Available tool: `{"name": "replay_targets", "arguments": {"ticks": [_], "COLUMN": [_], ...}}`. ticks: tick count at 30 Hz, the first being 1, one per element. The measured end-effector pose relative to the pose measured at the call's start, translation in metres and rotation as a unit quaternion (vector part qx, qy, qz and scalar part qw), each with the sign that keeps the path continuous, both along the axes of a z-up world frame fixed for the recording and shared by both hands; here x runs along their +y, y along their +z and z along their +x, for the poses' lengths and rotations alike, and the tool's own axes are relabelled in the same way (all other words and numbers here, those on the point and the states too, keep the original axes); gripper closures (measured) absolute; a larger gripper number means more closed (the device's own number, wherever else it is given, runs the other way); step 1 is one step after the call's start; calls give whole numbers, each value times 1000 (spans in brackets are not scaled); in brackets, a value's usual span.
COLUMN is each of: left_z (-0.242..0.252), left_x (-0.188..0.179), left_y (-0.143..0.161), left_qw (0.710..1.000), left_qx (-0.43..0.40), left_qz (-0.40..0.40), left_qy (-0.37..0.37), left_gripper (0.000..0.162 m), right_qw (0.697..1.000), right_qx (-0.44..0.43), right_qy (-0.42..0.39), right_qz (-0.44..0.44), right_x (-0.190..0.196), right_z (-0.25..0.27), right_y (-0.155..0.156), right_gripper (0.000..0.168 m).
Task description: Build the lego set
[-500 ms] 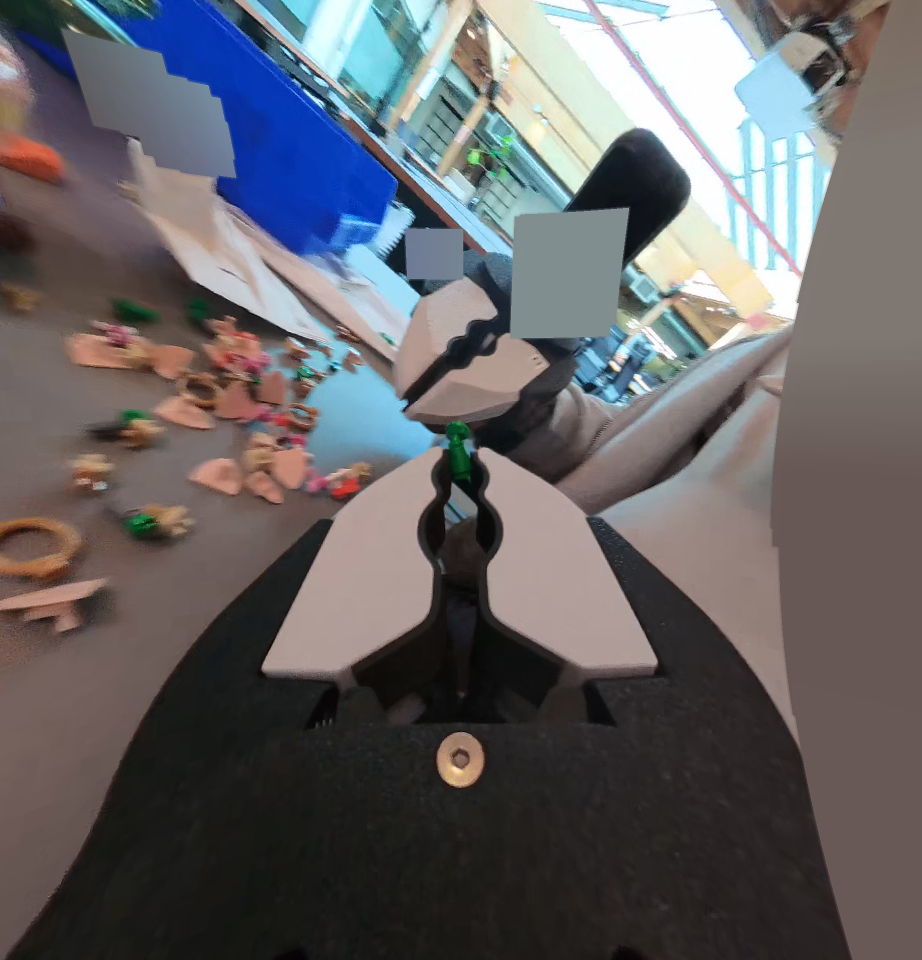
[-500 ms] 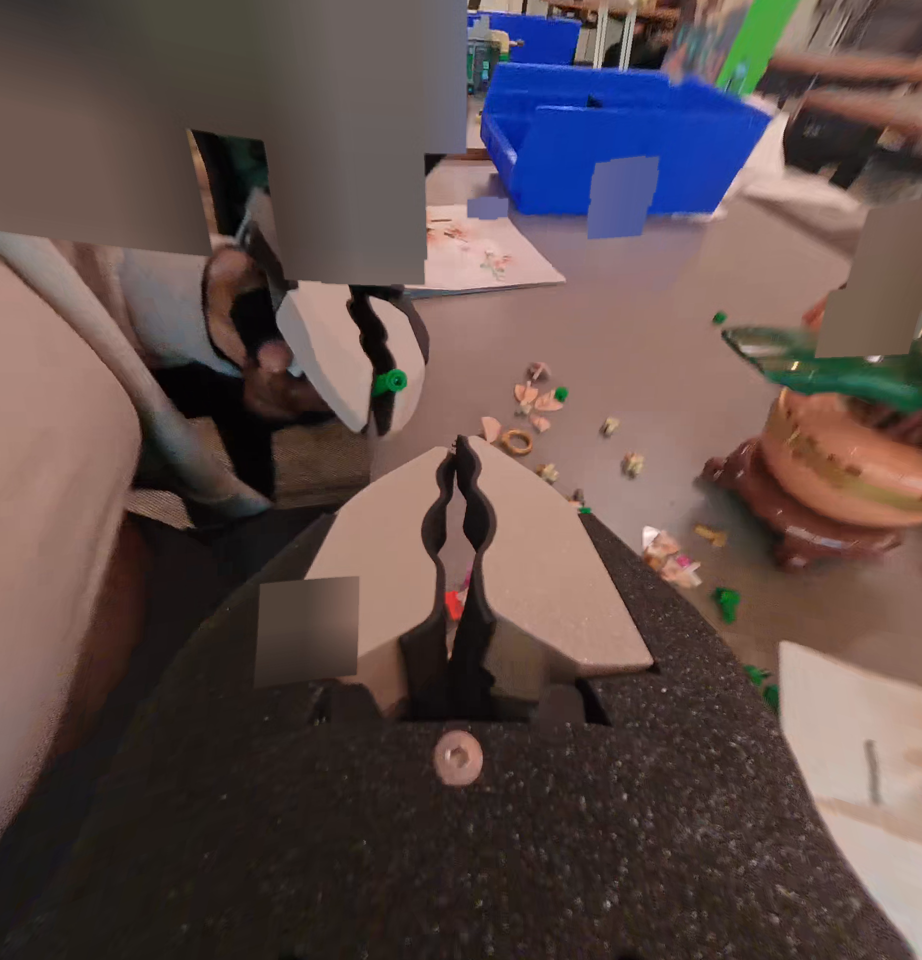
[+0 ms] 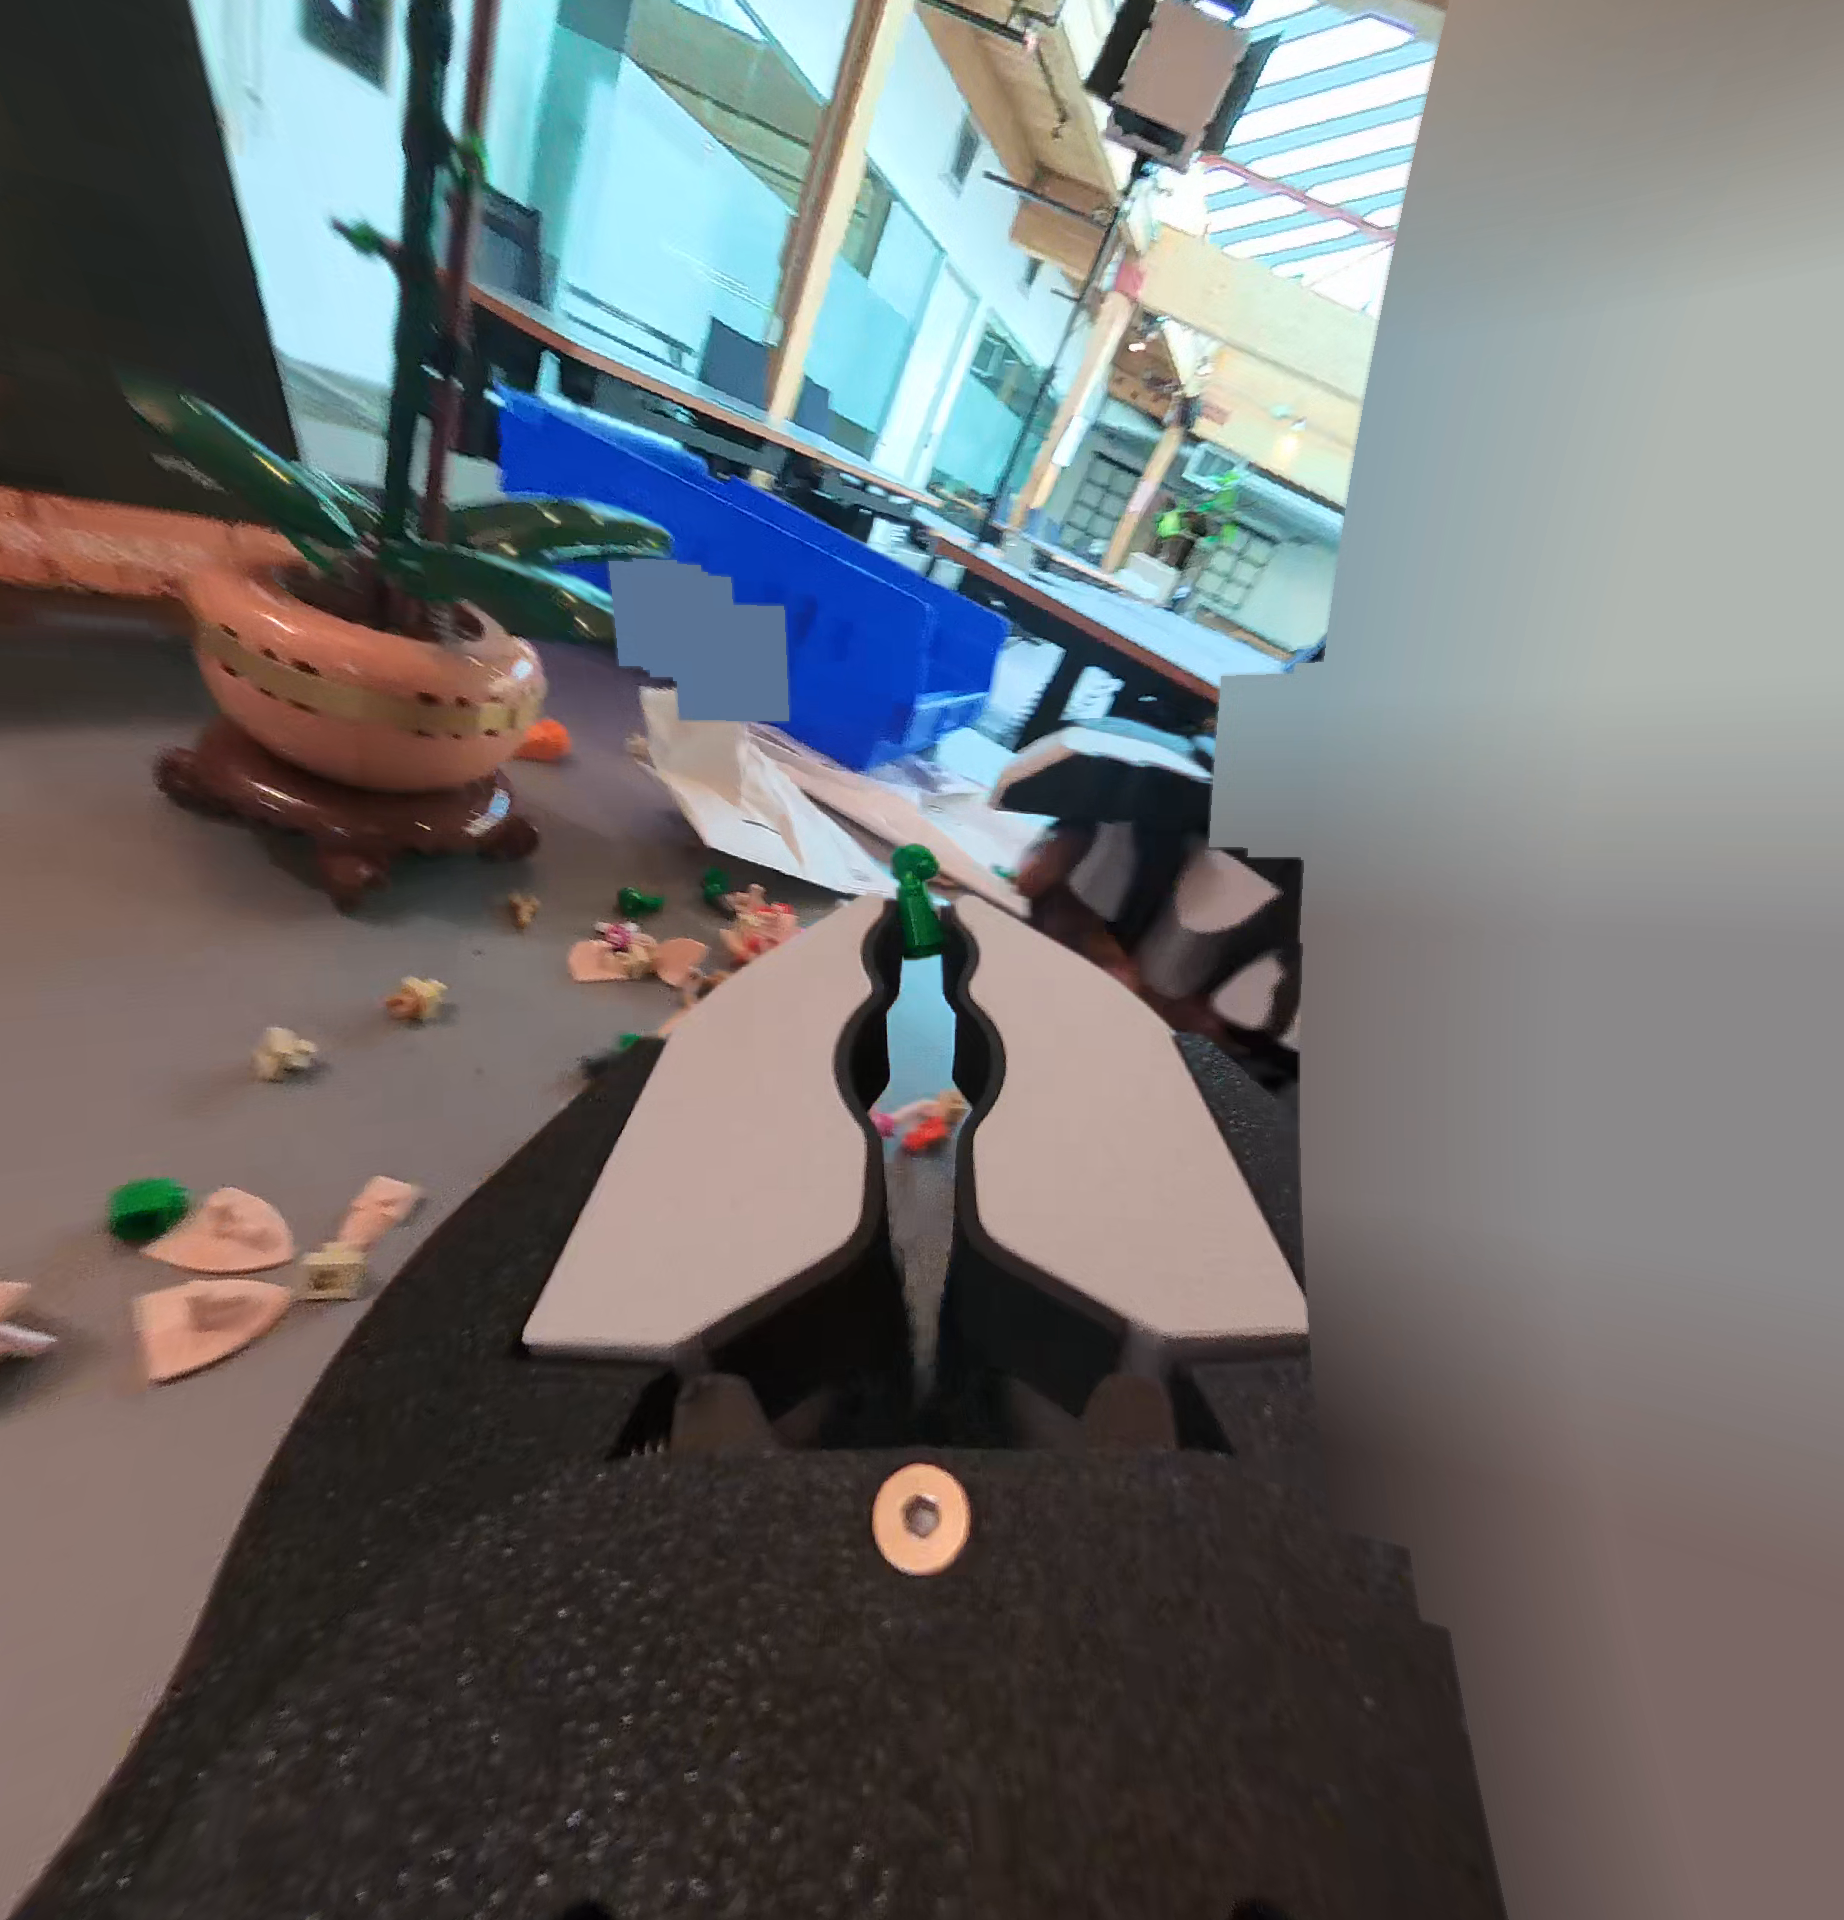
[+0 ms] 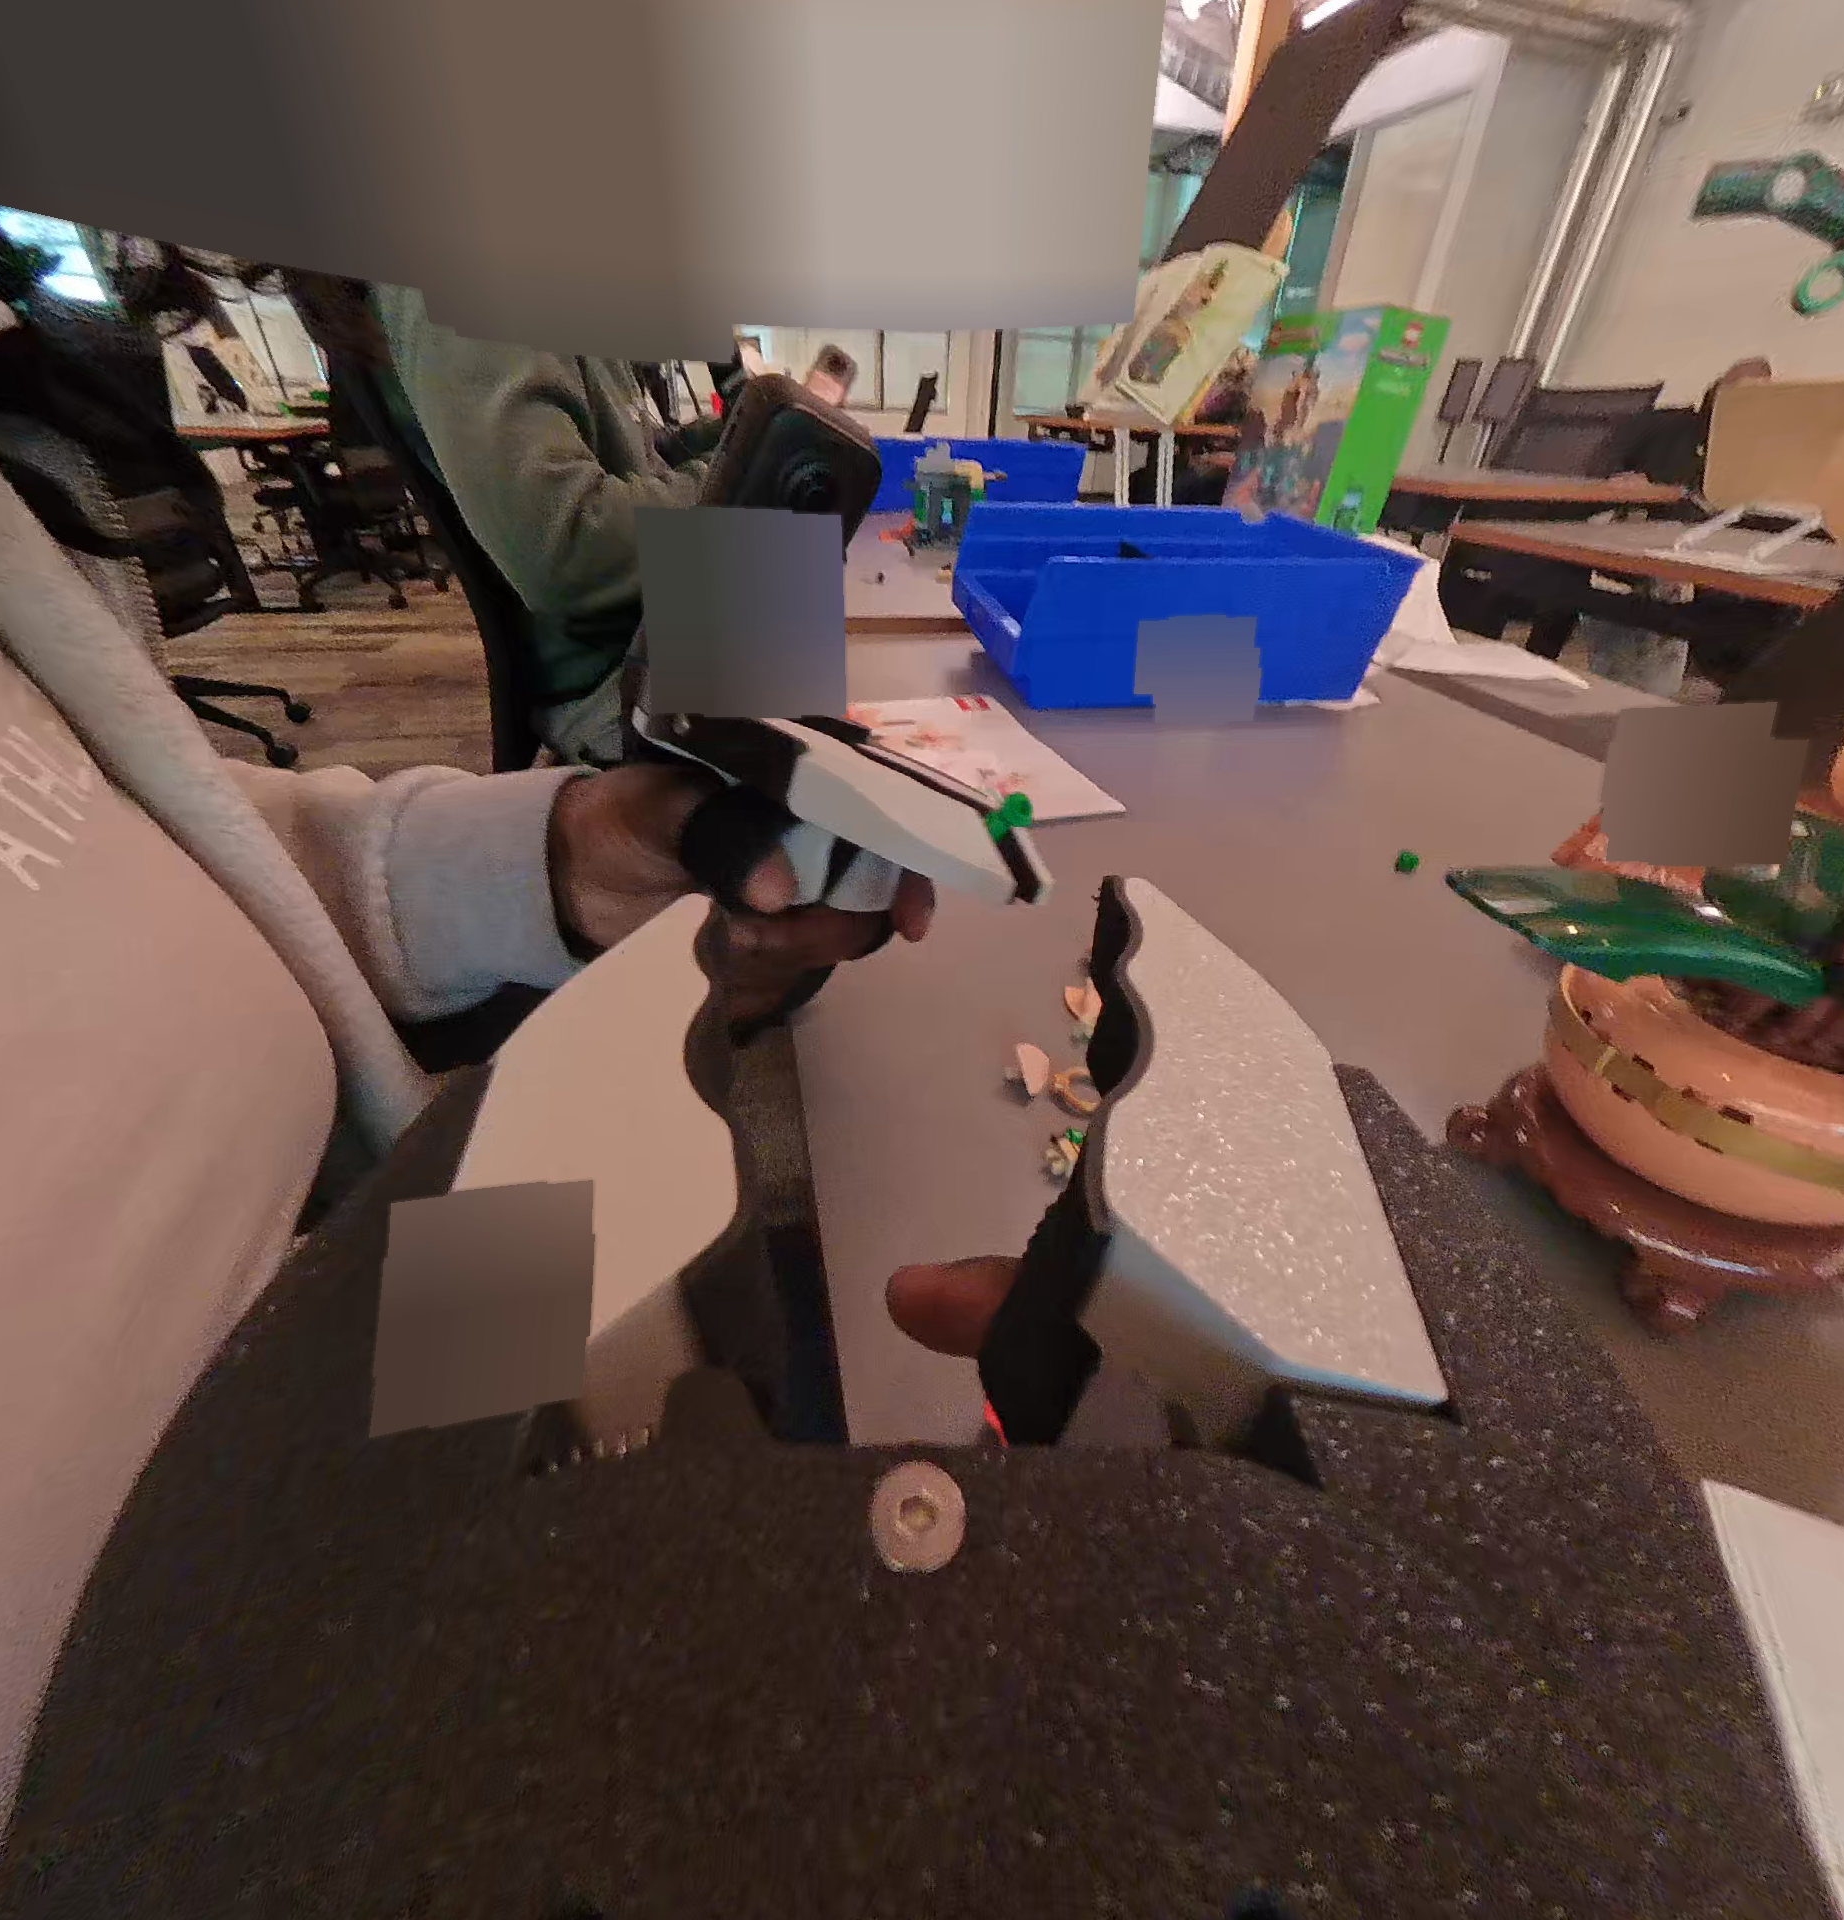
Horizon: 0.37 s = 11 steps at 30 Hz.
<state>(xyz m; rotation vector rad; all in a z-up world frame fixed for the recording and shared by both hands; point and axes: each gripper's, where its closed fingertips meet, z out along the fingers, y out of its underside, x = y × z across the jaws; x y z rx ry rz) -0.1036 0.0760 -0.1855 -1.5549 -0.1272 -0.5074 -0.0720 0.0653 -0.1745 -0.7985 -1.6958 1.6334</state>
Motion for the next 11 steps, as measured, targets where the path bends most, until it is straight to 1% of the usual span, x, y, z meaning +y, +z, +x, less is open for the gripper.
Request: {"name": "replay_targets", "arguments": {"ticks": [2,3,4,5,7,8,9,10,11], "left_z": [-6,-10,-14,-19,-23,-22,-19,-19,-20], "left_x": [1,1,1,1,2,2,2,2,2], "left_y": [5,7,11,15,24,29,32,35,37], "left_qw": [997,992,983,973,952,945,938,929,918], "left_qx": [67,111,157,197,259,278,296,317,344], "left_qz": [12,19,27,33,45,54,62,65,66], "left_qy": [38,61,90,119,159,166,169,178,188], "left_gripper": [156,156,156,156,156,156,156,156,156], "right_qw": [1000,1000,999,999,999,998,996,993,992], "right_qx": [17,24,31,33,25,27,42,52,44], "right_qy": [-8,-12,-13,-17,-29,-49,-72,-92,-100], "right_qz": [-5,0,5,4,-5,-13,-27,-48,-70], "right_x": [-4,-6,-9,-12,-16,-14,-9,-3,2], "right_z": [-1,-1,-2,-4,-10,-14,-17,-20,-23], "right_y": [7,10,14,17,19,21,26,31,33], "right_gripper": [101,106,105,108,123,142,167,168,168]}}
